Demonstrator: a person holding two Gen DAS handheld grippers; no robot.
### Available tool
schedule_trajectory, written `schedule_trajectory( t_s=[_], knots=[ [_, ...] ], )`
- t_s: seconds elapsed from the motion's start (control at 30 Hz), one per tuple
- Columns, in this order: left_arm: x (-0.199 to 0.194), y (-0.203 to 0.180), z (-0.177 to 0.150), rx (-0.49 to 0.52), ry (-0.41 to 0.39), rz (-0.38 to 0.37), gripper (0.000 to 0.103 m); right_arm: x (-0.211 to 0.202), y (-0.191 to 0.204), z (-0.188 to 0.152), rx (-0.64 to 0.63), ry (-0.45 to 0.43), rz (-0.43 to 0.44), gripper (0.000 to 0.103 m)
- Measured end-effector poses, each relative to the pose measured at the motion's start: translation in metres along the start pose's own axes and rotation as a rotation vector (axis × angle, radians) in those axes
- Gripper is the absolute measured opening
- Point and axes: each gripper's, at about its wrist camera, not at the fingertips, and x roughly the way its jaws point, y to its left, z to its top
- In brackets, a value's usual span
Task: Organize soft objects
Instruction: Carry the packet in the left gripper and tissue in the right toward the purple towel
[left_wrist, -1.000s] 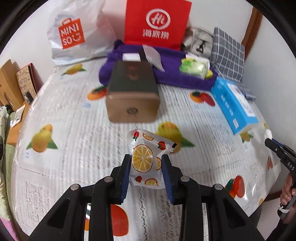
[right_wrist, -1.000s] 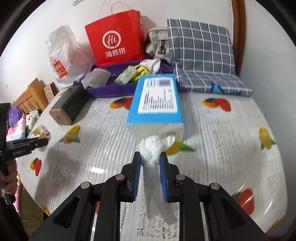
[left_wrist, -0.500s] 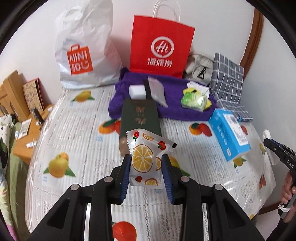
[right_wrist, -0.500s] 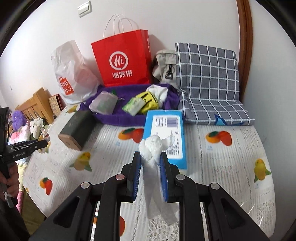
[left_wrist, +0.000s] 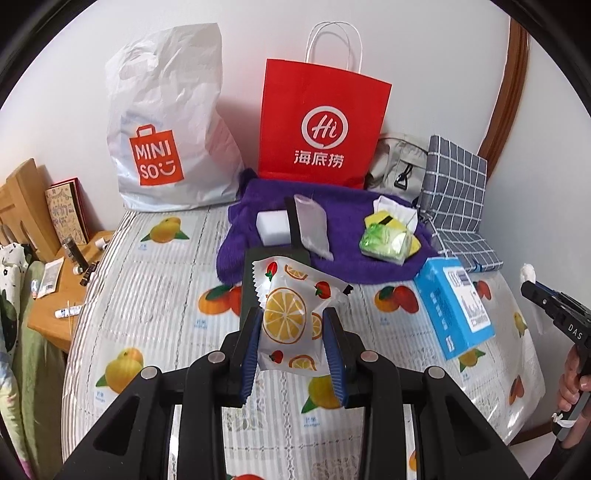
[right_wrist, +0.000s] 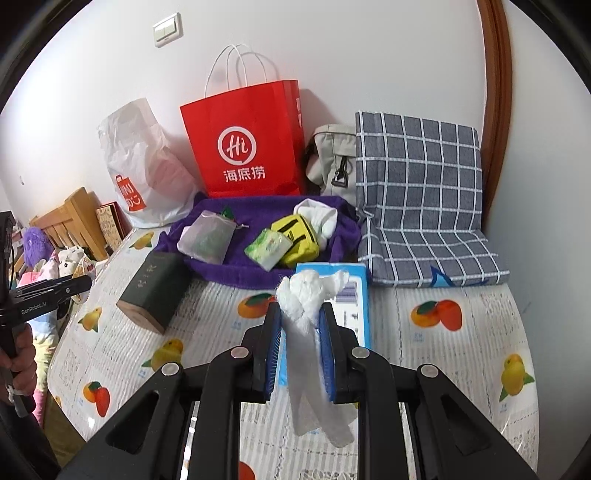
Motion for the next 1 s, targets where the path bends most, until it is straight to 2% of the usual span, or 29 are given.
schedule_trajectory(
  t_s=[0.47,1.0],
  knots=[
    [0.021,-0.003,0.032,0.004,-0.004,0.006,0.031,0.031,0.006,0.027,-0.017,0.007,0.015,0.020],
    [0.066,-0.015,0.076,0.013,0.005,-0.001,0.031,0.078,0.006,0.066,-0.046,0.005,0.047,0.020]
  ],
)
